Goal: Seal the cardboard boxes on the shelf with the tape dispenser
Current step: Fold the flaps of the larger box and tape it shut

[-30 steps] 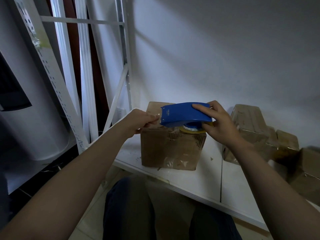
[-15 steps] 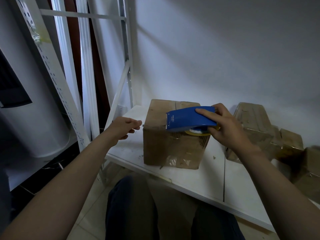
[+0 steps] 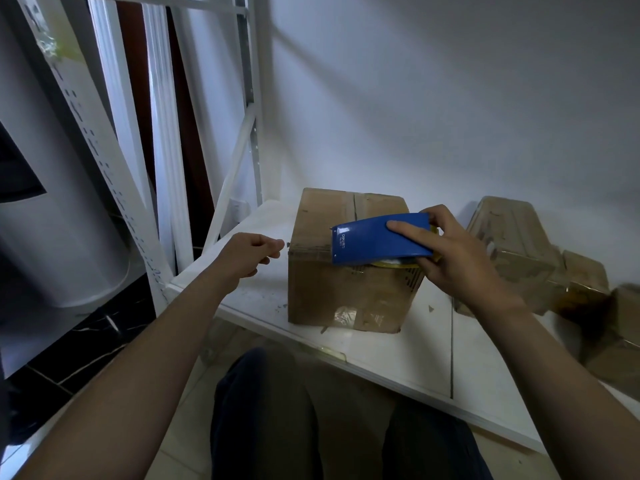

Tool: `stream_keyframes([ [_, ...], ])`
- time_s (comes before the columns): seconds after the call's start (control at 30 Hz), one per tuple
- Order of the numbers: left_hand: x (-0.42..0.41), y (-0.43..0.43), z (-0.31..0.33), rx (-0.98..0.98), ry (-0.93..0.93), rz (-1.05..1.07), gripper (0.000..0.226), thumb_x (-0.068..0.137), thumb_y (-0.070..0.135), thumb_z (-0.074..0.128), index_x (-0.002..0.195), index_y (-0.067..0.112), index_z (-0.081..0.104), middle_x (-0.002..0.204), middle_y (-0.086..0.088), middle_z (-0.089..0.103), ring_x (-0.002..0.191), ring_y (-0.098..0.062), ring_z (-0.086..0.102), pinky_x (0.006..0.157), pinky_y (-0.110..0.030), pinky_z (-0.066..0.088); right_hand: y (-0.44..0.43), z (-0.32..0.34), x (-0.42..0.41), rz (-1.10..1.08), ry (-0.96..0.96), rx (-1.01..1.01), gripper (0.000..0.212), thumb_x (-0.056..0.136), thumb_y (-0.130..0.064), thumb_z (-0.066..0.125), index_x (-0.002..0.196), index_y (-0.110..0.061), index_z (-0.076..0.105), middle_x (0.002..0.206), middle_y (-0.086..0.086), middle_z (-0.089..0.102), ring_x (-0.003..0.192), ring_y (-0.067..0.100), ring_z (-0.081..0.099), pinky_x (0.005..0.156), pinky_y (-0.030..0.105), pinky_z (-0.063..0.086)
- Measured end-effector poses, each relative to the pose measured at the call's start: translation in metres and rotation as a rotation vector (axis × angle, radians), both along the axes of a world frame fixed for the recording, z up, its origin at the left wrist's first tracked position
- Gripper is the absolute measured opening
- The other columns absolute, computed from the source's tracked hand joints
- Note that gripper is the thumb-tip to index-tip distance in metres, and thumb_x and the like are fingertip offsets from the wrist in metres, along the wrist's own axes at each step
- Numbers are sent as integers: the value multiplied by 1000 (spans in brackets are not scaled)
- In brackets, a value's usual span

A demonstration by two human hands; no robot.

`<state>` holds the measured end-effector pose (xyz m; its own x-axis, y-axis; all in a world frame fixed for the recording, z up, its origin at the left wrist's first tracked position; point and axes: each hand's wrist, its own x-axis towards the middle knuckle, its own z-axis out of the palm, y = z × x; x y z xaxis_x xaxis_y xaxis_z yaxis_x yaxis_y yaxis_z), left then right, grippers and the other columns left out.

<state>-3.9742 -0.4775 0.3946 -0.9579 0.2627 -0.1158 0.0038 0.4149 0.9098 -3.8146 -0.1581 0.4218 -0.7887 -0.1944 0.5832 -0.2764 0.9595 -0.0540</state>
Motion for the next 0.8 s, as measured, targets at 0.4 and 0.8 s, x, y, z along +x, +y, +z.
stream_keyframes([
  [0.4, -9, -1, -18, 70, -28, 21, 22, 95, 40, 65, 101, 19, 67, 95, 6, 67, 95, -17, 61, 95, -43, 51, -17, -6, -8, -60, 2, 20, 69, 90, -19, 72, 148, -42, 43, 130, 8, 45, 106, 28, 55, 73, 36, 56],
  [0.8, -13, -16, -20, 129, 5, 36, 15, 94, 39, 67, 91, 24, 67, 95, 5, 69, 91, -15, 62, 82, -34, 49, -25, -11, -7, -85, -6, 5, 63, 92, -24, 65, 149, -41, 44, 130, 9, 45, 106, 27, 54, 72, 41, 59],
])
